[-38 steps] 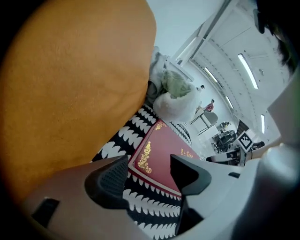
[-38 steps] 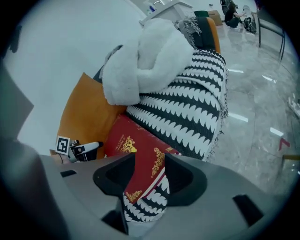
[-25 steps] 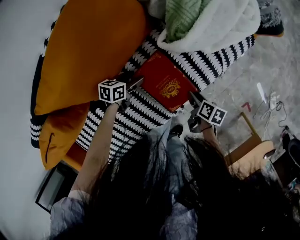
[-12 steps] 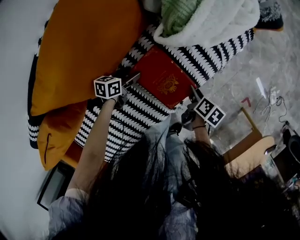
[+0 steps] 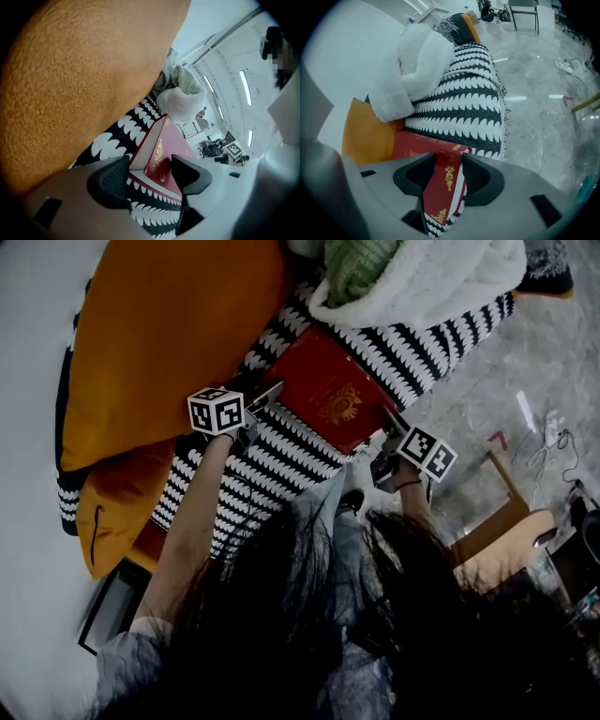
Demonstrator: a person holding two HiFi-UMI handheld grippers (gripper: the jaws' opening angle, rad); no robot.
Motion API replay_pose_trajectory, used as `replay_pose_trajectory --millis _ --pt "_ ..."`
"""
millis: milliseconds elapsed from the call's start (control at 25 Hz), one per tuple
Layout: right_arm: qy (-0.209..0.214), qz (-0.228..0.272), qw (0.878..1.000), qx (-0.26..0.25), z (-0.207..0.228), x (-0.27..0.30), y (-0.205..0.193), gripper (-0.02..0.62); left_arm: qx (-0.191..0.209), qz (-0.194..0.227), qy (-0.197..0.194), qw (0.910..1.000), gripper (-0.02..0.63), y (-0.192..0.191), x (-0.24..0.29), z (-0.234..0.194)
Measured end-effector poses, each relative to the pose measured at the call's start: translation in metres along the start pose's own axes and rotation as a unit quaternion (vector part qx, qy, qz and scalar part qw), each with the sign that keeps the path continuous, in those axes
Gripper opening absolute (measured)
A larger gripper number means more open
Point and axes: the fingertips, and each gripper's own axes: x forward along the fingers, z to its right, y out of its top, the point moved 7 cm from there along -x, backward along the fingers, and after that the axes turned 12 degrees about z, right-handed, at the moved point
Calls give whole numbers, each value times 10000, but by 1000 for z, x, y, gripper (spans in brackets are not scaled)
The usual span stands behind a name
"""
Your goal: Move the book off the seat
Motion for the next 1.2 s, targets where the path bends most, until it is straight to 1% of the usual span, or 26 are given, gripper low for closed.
replay_pose_trajectory --millis 120,200,360,520,600,680,760,880,1040,1200 --pt "4 28 9998 -184 6 2 -6 176 133 -6 -59 9999 271 -7 5 -4" --pt "-84 18 9998 -174 10 -1 -7 171 212 -71 -104 9997 264 -9 9 -2" --pt "-142 96 9998 -59 10 -18 1 166 439 -121 -196 9988 248 1 12 18" --pt "-69 276 9996 -87 7 -44 14 163 613 -168 -488 9968 242 14 13 41" --pt "0 332 9993 -174 11 -69 16 161 701 -177 -580 9957 241 9 6 63" --pt "86 373 9990 -222 21 -97 17 160 737 -84 -566 9956 241 -2 -5 90" --pt "96 534 9985 -103 32 -121 10 158 806 -22 -578 9951 239 -10 -12 112" --pt "-16 920 9956 170 49 -153 -2 158 985 -75 -763 9922 233 -18 -9 140" --pt "-42 1134 9931 287 74 -192 1 156 1113 -179 -937 9892 230 -30 -1 182" --pt "-56 1365 9896 448 89 -249 1 156 1340 -329 -1143 9838 229 -35 -9 237"
